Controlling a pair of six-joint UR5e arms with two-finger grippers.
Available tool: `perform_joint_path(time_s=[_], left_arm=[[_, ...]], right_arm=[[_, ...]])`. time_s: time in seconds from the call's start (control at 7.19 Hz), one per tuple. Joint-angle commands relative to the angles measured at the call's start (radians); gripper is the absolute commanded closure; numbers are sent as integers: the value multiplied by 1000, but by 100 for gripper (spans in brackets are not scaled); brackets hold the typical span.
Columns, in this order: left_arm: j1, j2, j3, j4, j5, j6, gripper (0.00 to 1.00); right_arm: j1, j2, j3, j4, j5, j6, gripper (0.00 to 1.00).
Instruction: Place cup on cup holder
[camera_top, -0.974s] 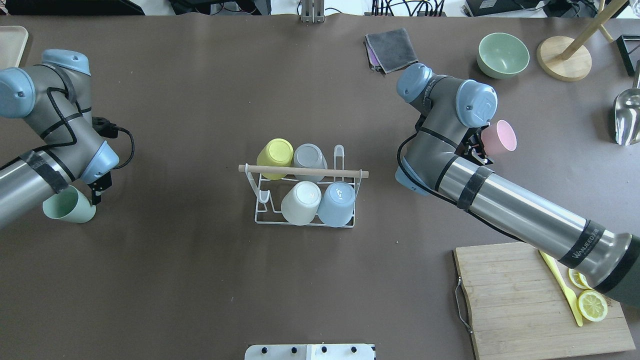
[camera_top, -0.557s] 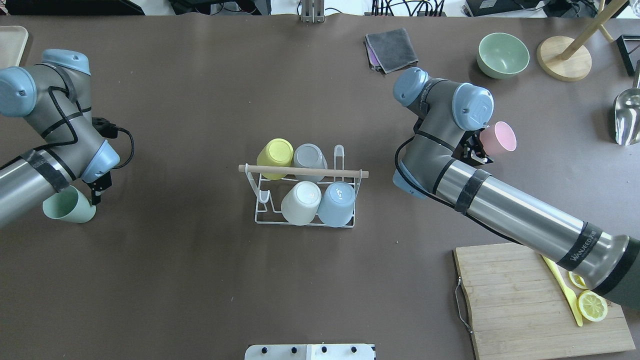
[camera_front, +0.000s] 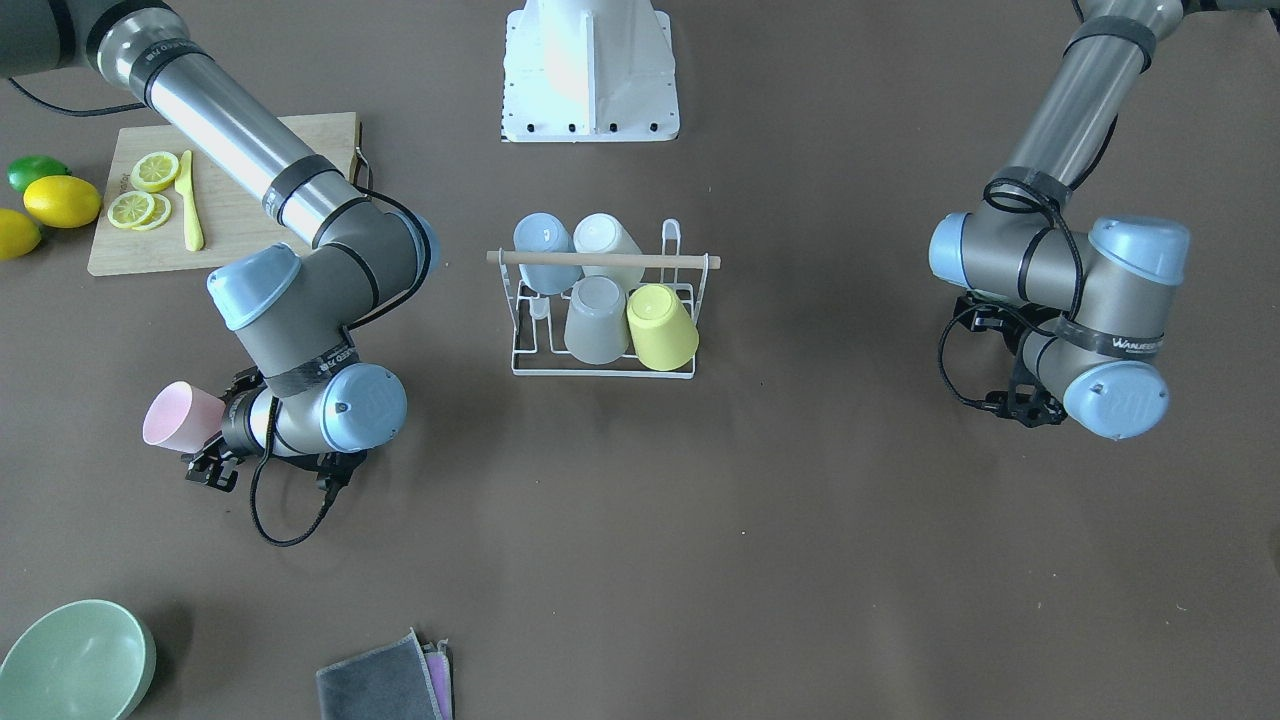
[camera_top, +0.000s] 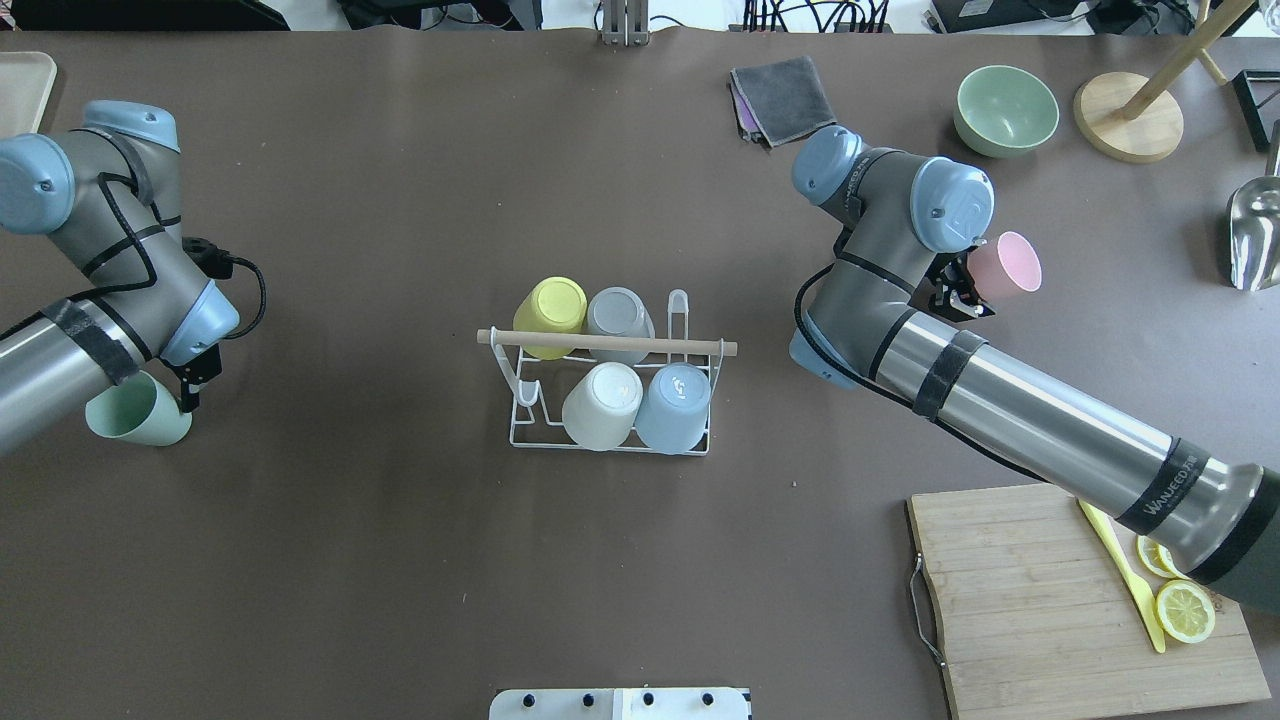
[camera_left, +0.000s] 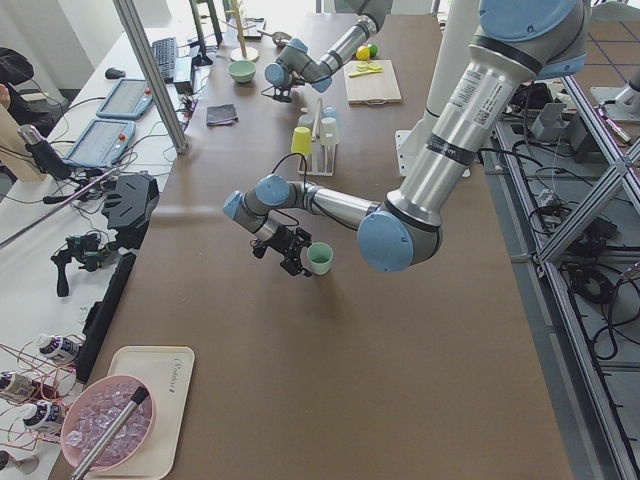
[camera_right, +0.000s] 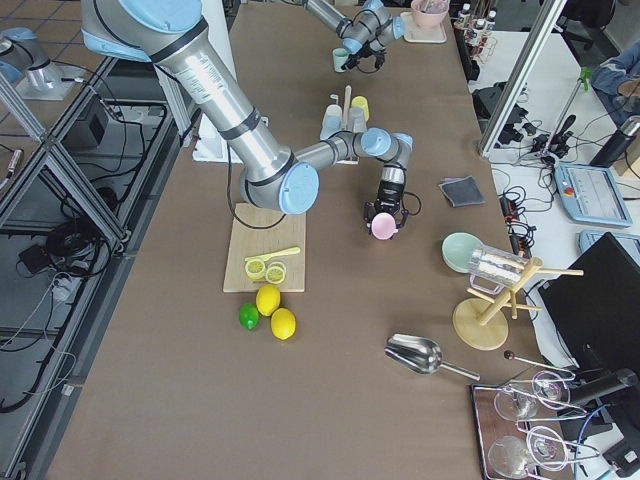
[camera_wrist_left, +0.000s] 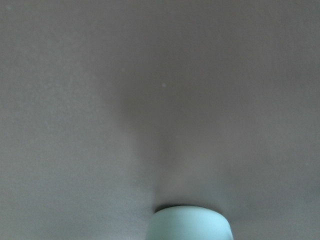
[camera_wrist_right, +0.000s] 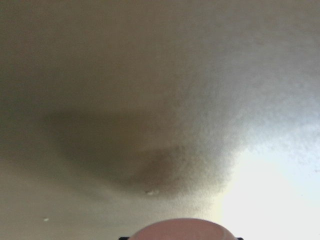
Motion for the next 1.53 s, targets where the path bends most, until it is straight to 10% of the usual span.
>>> perform_joint_path(time_s=[0.0, 0.56, 1.39], left_arm=[[0, -5, 7, 0, -5, -8, 2], [3, -6, 21, 0, -18, -10, 2], [21, -20, 49, 0, -18, -11, 2]], right_arm=[[15, 4, 39, -41, -9, -6, 100], [156, -67, 261, -90, 49, -23, 100], [423, -317, 480, 119, 445, -62, 100]])
